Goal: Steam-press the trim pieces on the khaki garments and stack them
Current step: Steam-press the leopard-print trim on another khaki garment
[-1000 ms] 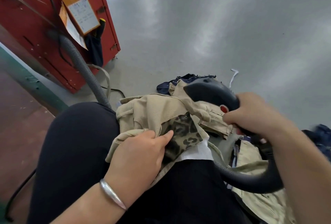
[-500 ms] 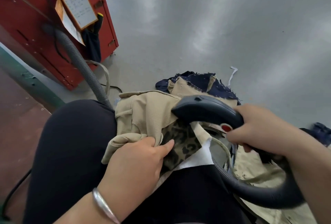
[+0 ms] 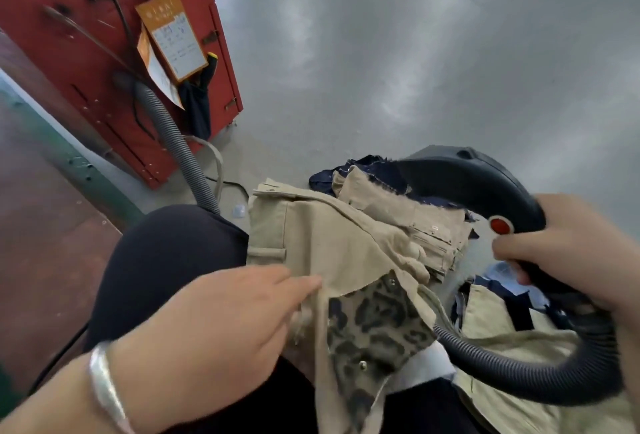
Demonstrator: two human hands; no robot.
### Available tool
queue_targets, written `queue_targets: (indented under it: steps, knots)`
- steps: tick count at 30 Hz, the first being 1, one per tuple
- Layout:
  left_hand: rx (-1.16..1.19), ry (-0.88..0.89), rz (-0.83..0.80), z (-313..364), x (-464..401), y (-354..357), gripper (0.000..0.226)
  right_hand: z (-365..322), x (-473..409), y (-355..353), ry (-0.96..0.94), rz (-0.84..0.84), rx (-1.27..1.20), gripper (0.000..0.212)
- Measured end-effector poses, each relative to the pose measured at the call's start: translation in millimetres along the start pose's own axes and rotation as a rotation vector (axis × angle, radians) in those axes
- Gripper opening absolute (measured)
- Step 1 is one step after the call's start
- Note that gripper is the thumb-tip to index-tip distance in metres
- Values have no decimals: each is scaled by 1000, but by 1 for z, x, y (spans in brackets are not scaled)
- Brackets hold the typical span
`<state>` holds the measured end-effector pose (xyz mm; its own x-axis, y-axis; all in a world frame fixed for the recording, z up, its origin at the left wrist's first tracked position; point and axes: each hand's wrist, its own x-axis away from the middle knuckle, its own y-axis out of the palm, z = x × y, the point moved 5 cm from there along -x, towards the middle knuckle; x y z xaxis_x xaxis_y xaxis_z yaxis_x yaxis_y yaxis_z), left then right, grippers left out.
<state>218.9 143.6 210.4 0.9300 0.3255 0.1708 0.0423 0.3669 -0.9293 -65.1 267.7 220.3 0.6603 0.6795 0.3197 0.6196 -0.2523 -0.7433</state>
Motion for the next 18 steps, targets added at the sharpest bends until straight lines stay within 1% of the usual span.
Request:
queue_targets:
  steps: [1,2,3,4,5,6,7,8,10,13,15,16,17,18]
  knots:
    - [-167,9,-6,-6,-2,-1,65,4,2,-2,15,10,-22,15]
    - [-267,16,-81,-10,-2,9,74,7,3,-3,22,18,-36,16]
    - [-302,19,-169,-8,-3,17,82,10,4,-4,19,21,-42,16]
    - [-320,42,-212,-2,-3,26,88,10,6,-4,14,22,-45,16]
    - [-332,86,-181,6,-5,31,95,11,6,-5,6,27,-51,16]
    - [-352,100,-183,15,-5,37,102,11,7,-4,5,30,-52,17]
    - [-334,51,-209,22,-4,44,107,10,8,-4,-4,30,-57,17]
    - [-296,4,-167,27,-5,49,107,9,9,-4,-13,30,-58,17]
    - [-229,-17,-45,39,-13,53,91,6,10,-3,-29,20,-54,17]
    - [-207,78,189,51,-22,48,39,8,11,-7,-47,20,-58,17]
    - [-203,60,189,52,-31,40,28,10,11,-14,-74,27,-79,18]
    - [-184,26,191,52,-37,29,25,10,13,-16,-77,28,-73,19]
    - [-155,-24,238,52,-42,15,20,12,14,-19,-79,26,-79,20]
    - [-109,-71,244,52,-46,2,16,14,15,-23,-58,23,-100,17]
